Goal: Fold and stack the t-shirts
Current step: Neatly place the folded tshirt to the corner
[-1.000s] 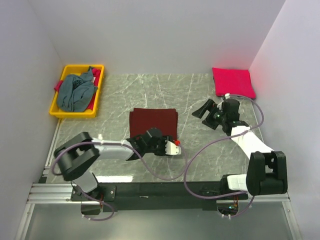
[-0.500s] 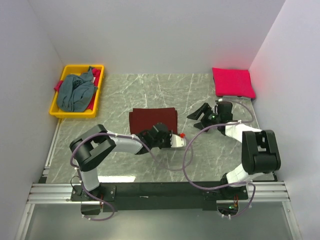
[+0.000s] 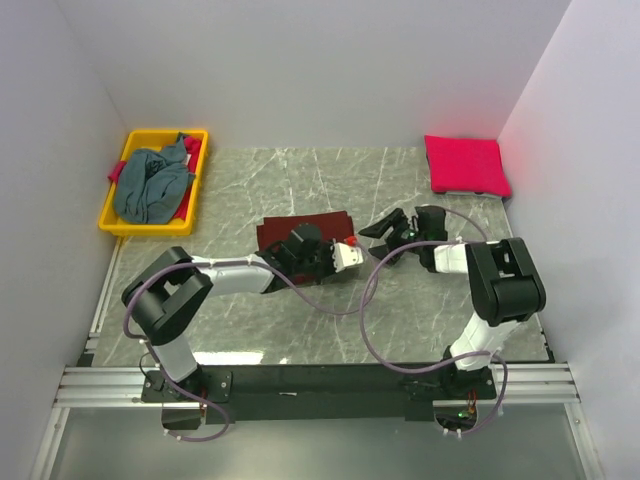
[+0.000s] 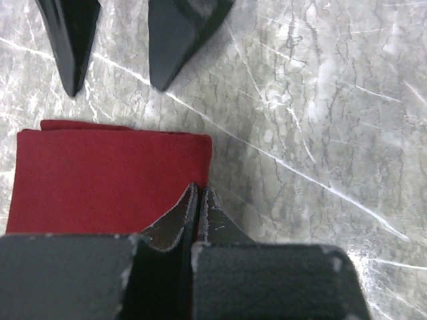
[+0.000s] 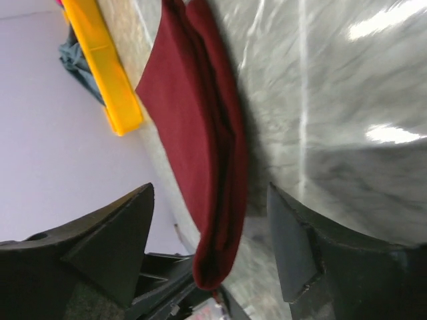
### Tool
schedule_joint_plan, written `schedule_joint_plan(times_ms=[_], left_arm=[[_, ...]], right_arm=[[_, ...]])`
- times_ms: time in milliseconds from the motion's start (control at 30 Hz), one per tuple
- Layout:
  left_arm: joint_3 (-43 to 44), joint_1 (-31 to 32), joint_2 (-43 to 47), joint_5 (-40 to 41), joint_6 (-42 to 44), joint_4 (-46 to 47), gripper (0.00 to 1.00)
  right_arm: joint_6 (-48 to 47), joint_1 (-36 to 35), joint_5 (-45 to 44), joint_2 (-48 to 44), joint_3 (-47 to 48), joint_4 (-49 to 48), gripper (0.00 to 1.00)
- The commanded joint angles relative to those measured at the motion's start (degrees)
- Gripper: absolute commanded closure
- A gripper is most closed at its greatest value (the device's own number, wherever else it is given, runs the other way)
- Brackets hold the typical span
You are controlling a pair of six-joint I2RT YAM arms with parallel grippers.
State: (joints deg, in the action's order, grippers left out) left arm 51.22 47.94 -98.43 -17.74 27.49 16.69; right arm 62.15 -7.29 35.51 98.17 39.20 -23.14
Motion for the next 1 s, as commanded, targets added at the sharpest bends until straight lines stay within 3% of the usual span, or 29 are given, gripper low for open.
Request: schedule_joint_plan(times_ms=[0, 133, 167, 300, 367, 467, 600, 967], left_arm=[[2.7, -0.8, 1.9, -4.1, -2.8, -0.9, 0.99], [3.0, -1.4, 2.2, -4.9, -3.1, -1.1, 0.99], [3.0, -1.5, 2.2, -4.9, -3.6, -1.0, 0.99], [3.2, -1.9, 2.2, -4.9, -4.0, -0.7, 0.99], [3.6, -2.1, 2.1, -4.8, -4.1, -1.0, 0.99], [4.1, -2.5, 2.4, -5.1, -4.2, -1.5, 0.99], [4.1, -2.9, 2.9, -6.3, -4.5, -2.0, 0.99], [5.2, -2.9, 1.6, -6.5, -6.2, -1.2, 0.99]], right_arm=[[7.3, -2.6, -3.3, 1.1, -2.1, -8.8, 0.27], [9.8, -5.2, -7.5, 2.2, -2.1, -8.9, 0.4], [9.7, -6.2, -9.7, 2.5, -1.8, -8.5, 0.48], [10.7, -7.9, -11.9, 7.0, 1.7, -5.8, 0.58], [10.5, -8.2, -12.0, 8.3, 2.9, -4.0, 0.58], [9.9, -8.4, -13.1, 9.1, 4.1, -2.4, 0.47], [11.2, -8.7, -13.5, 9.5, 3.5, -4.5, 0.43], [14.1, -13.0, -21.5, 16.3, 9.0, -6.8, 0.55]])
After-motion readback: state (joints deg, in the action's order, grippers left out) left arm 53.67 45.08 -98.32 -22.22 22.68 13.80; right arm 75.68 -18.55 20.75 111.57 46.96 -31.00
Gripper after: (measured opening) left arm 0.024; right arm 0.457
